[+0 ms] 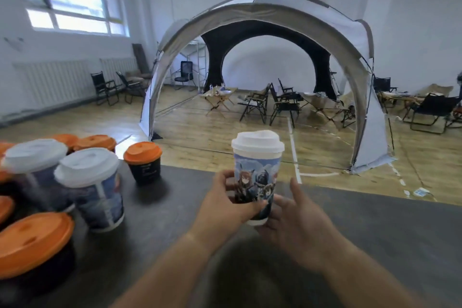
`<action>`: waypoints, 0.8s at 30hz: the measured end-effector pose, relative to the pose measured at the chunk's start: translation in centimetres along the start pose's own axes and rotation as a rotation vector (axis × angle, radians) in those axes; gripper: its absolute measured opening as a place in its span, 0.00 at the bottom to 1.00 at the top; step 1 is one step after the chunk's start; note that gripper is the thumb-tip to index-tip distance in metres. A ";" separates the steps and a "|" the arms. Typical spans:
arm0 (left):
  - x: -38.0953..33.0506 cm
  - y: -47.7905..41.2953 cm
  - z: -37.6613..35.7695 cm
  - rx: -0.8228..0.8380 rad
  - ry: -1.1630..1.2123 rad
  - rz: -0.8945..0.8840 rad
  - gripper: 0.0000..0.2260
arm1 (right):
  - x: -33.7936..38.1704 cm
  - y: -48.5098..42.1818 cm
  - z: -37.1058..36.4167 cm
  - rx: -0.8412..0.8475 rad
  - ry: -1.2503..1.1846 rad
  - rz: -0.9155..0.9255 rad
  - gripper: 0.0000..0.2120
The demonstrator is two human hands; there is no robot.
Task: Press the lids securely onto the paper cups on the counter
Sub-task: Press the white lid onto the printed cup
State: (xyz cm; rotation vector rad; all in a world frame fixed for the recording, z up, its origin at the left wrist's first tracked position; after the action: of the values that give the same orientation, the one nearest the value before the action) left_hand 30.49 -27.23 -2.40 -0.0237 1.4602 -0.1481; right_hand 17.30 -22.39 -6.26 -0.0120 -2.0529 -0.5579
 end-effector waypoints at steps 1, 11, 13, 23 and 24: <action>0.4 -0.1 1.5 -0.027 -0.015 -0.005 0.31 | -0.8 0.1 -1.9 0.018 -0.002 -0.025 0.36; 4.7 -9.2 10.3 -0.392 -0.162 -0.016 0.34 | -3.7 -5.8 -13.1 -0.190 -0.114 0.002 0.30; 5.5 -10.3 10.5 -0.384 -0.150 -0.003 0.35 | -4.0 -6.3 -14.1 -0.189 -0.140 -0.017 0.32; 4.7 -4.6 6.1 -0.385 -0.148 0.108 0.46 | -1.5 -4.4 -6.3 -0.184 -0.236 0.009 0.37; 4.3 -3.2 4.1 -0.311 -0.073 0.092 0.43 | -0.6 -3.7 -4.3 -0.198 -0.272 0.028 0.37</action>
State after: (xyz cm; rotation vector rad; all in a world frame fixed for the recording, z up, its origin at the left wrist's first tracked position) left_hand 34.73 -31.18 -5.86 -0.2125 1.3968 0.1540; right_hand 20.25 -27.20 -6.34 -0.2455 -2.2468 -0.7753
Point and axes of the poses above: each hand's wrist, its own y-axis away from the middle knuckle, its own z-axis out of the back of the hand, x = y × z, the point moved 7 cm from there along -y, towards the middle knuckle, and after that the axes turned 14 degrees about -x, right-handed, at the moved point
